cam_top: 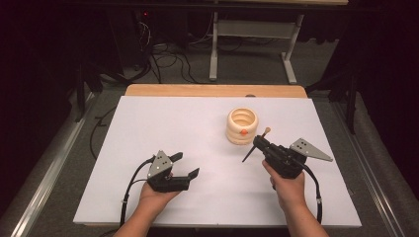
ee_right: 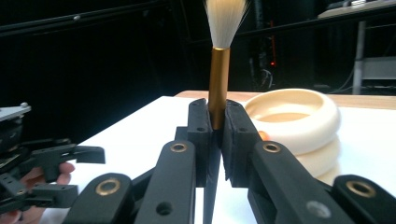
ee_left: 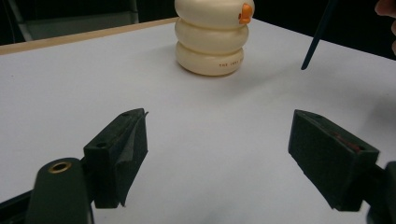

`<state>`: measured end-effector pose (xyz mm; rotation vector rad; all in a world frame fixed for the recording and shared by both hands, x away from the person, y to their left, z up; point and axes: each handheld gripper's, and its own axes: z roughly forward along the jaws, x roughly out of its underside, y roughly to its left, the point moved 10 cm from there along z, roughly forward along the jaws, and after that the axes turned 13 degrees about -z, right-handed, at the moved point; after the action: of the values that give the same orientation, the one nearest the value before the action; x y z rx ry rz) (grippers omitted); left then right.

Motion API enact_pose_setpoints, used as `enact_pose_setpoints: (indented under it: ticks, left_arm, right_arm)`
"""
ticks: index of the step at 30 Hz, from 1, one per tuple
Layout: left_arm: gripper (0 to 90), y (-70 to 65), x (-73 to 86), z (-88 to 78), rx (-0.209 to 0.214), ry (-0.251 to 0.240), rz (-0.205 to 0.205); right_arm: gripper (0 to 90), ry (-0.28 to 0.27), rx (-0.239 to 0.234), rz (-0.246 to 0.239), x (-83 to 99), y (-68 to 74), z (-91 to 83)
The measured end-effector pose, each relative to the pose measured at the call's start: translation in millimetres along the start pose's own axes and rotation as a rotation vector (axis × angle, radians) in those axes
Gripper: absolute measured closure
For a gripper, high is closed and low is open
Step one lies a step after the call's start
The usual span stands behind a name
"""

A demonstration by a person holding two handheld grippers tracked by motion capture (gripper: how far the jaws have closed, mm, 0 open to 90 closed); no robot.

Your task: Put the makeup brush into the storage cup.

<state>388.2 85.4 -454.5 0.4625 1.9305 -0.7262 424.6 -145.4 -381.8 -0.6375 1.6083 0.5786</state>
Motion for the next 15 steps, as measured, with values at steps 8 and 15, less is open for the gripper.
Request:
enact_pose_setpoints:
  ticks: [8, 15]
  left_arm:
    - [20.3, 3.0, -0.8, -1.8, -0.010, -0.001, 0.003]
    - [20.2, 3.8, -1.6, -4.8, -0.012, -0.006, 0.013]
  right_arm:
    - [85.2, 0.002, 0.044, -0.023, -0.5, -12.0, -4.9]
    - [85.2, -0.009, 0.071, -0.032, -3.2, -19.2, -7.7]
